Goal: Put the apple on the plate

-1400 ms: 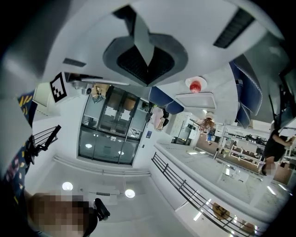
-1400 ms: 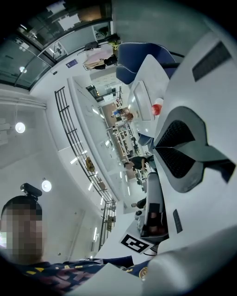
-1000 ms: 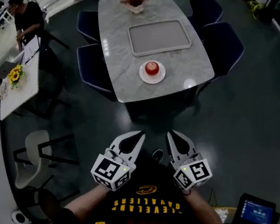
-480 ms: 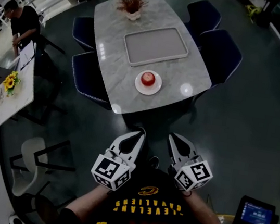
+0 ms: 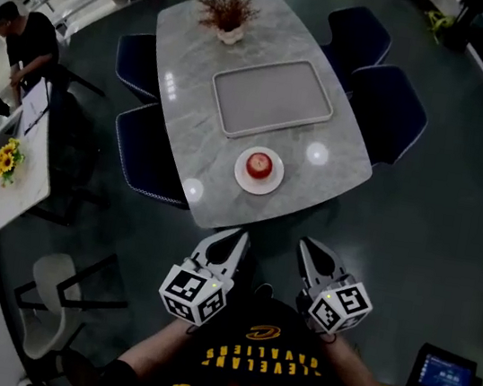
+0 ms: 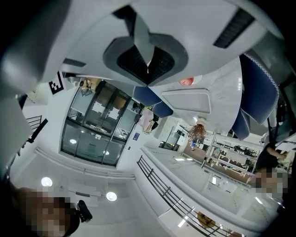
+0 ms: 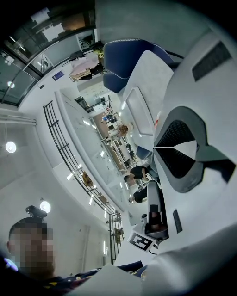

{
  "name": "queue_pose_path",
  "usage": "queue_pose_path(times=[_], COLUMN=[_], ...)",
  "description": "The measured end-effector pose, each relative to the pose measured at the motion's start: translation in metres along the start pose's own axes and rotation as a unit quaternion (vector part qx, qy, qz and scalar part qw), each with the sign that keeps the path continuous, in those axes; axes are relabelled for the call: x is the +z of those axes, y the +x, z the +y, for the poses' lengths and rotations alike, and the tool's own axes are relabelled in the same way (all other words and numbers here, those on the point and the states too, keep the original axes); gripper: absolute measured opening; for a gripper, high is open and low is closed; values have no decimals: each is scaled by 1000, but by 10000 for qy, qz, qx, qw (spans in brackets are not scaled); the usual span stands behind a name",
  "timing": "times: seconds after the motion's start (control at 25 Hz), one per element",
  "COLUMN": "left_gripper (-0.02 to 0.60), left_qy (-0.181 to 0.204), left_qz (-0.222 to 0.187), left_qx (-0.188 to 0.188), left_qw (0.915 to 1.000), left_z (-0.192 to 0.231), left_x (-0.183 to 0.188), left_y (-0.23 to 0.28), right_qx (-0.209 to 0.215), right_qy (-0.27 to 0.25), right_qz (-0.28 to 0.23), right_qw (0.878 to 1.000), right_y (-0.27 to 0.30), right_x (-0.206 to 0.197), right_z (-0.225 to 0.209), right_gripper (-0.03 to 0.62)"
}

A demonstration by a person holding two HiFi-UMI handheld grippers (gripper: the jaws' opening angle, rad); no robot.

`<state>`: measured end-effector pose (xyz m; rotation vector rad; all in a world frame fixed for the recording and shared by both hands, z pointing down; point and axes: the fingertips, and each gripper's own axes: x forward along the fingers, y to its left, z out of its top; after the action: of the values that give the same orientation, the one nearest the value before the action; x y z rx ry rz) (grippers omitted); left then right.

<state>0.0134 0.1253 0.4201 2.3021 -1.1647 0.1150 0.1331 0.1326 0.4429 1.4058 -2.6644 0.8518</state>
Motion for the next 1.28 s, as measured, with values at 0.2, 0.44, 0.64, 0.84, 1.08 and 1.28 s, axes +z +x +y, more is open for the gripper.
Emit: queue_pose_path(times=[0.2, 0.44, 0.64, 0.84, 1.08, 1.28], left_gripper=[2, 27, 88, 95, 95, 95], left_qy=[-135, -768, -1388, -1588, -2013, -2476], left_qz=[213, 686, 1109, 1520, 2185, 2443], left_qx=[49, 69, -35, -36, 70, 74], left_qw=[9997, 9947, 9841, 9755, 9548, 9375], left_z=[53, 120, 163, 194, 213, 218], left_x=[15, 6, -9, -29, -69, -90], left_y=[19, 47, 72, 92, 112, 131], right_qx=[-33, -276, -625, -840, -825, -872], right_qy=[46, 234, 383, 609, 828, 1221], right_qz=[277, 550, 570, 899, 1580, 1992], right_qw=[9996, 9978, 9957, 9905, 9805, 9684], right_y=[47, 98, 125, 144, 166, 182], right_x=[7, 1, -3, -18, -55, -86], right_z=[-7, -32, -66, -94, -117, -141], right_gripper=[9, 9, 41, 81, 81, 81])
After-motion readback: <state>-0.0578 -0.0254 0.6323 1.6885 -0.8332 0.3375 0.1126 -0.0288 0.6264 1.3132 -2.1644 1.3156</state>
